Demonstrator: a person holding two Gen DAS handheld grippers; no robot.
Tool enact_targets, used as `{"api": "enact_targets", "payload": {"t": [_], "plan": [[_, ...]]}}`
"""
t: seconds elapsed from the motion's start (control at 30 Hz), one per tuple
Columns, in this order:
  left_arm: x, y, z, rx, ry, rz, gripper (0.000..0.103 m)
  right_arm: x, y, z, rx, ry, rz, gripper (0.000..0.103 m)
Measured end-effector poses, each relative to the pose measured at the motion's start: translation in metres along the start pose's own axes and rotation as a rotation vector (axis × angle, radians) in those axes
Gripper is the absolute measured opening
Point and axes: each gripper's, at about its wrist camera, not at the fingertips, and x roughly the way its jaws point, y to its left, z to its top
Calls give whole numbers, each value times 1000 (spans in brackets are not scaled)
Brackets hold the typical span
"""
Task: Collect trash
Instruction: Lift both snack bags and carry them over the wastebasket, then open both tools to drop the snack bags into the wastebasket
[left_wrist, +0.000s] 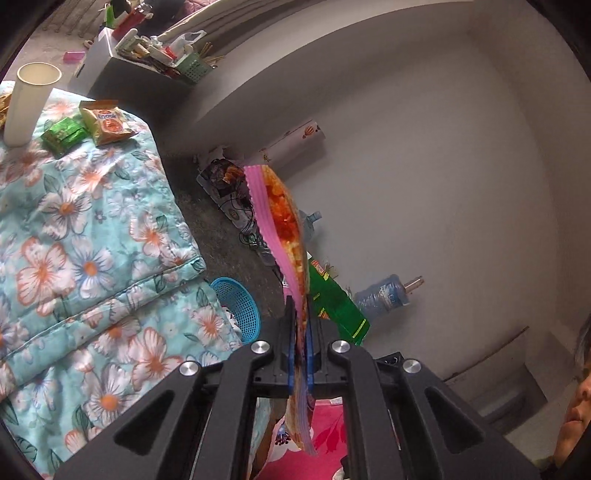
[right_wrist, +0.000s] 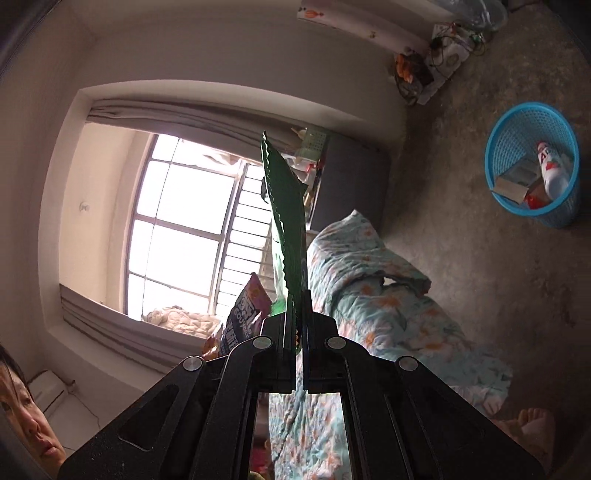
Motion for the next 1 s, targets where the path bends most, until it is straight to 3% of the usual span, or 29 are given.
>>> {"api": "enact_targets", "payload": {"t": [0.17,0.3,0.5,0.7,0.9,1.0], "plan": [[86,-19,26,76,76,29,3,-21,-36,44,62,-135,-65,1],[136,-21,29,105,122,72,3,-16,-92,79,195,-201,-77,1],[176,-12,27,91,183,86,3,26,-202,114,441,-231,-146,1],[206,-1,28,90,223,130,3,68,-304,115,656,-211,-321,1],[230,1,29,102,252,151,3,88,-328,140,644,-196,-447,3],[250,2,31,81,271,137,3,87,-326,152,610,-179,-539,23]]}}
